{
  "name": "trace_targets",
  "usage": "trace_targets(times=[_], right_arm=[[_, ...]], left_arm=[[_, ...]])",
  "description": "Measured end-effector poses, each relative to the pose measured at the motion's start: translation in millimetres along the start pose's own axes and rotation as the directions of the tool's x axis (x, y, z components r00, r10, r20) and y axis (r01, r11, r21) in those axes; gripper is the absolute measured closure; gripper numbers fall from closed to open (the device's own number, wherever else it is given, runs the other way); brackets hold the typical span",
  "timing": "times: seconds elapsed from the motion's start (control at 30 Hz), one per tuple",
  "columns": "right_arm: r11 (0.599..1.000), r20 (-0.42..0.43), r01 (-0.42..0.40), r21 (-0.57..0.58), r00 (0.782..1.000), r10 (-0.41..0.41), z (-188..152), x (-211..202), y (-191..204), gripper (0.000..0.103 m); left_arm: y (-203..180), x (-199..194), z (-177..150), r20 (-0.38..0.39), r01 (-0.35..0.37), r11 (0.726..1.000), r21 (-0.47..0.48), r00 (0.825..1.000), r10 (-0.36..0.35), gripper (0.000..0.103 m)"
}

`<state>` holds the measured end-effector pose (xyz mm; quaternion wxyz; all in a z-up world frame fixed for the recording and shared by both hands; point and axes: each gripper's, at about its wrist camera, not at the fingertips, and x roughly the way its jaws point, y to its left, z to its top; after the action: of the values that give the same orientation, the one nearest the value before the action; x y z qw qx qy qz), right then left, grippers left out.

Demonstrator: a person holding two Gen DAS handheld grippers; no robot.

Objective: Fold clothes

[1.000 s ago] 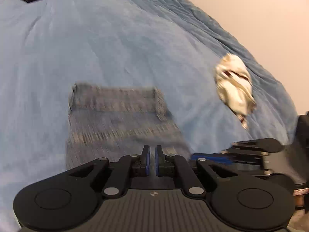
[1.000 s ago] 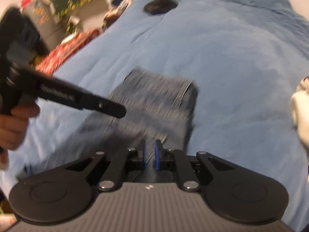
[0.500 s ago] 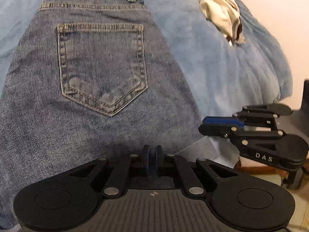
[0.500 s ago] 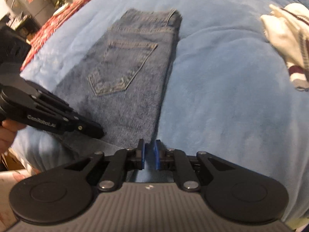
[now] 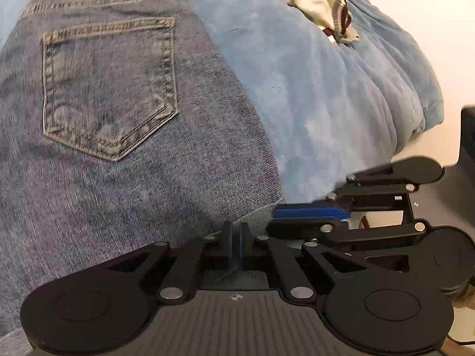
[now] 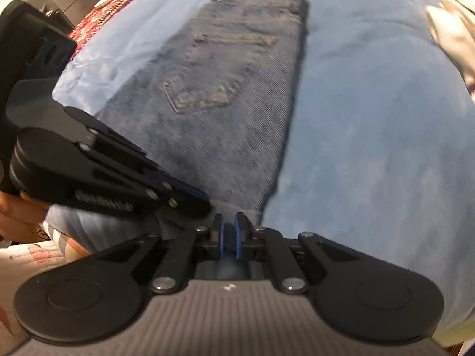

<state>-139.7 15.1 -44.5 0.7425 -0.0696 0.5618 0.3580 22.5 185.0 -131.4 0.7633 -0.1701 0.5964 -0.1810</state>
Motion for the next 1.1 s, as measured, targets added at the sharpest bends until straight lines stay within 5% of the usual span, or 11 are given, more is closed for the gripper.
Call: trace_targets(times=[0.1,0.27,0.4,0.47,0.6,0.7,0.77,0.9,1.03,1.1], right_arm=[[1.0,0.0,-0.015,0.026,1.0,0.015,3,-7,-3,0.097],[0.998,0.027,-0.007,0.062,1.0,0.006,13,-23,2,0.092],[0.996,0.047,0.009,0.094,0.999,-0.013,22,-33,5,0.089],[0.994,0.057,0.017,0.11,0.998,-0.023,26,-38,7,0.078],[0.989,0.076,0.031,0.142,0.996,-0.043,35,-48,10,0.07],[0.987,0.099,0.052,0.154,0.993,-0.068,45,-46,11,0.054],[0.983,0.114,0.071,0.167,0.989,-0.091,51,-45,11,0.034],[0.98,0.167,0.134,0.148,0.973,-0.159,63,-47,13,0.013],[0.971,0.191,0.205,0.126,0.955,-0.226,78,-42,17,0.002],[0.956,0.205,0.267,0.125,0.935,-0.288,85,-42,17,0.001]], left_arm=[[0,-8,2,-0.02,0.002,1.0,-0.023,1.0,-0.002,0.099],[-13,-33,6,-0.031,-0.054,0.998,-0.028,0.998,0.054,0.076],[-21,-55,10,-0.016,-0.105,0.994,-0.036,0.994,0.104,0.073],[-25,-63,12,-0.004,-0.155,0.987,-0.052,0.988,0.155,0.059],[-24,-84,10,0.042,-0.262,0.964,-0.048,0.964,0.264,0.051],[-20,-92,15,0.078,-0.315,0.947,-0.057,0.945,0.319,0.04],[-17,-94,19,0.114,-0.351,0.934,-0.06,0.927,0.356,0.036],[-6,-103,23,0.256,-0.3,0.954,-0.02,0.92,0.295,0.034],[10,-112,33,0.277,-0.232,0.973,-0.019,0.933,0.228,0.023],[15,-117,35,0.299,-0.265,0.964,-0.034,0.917,0.263,0.023]])
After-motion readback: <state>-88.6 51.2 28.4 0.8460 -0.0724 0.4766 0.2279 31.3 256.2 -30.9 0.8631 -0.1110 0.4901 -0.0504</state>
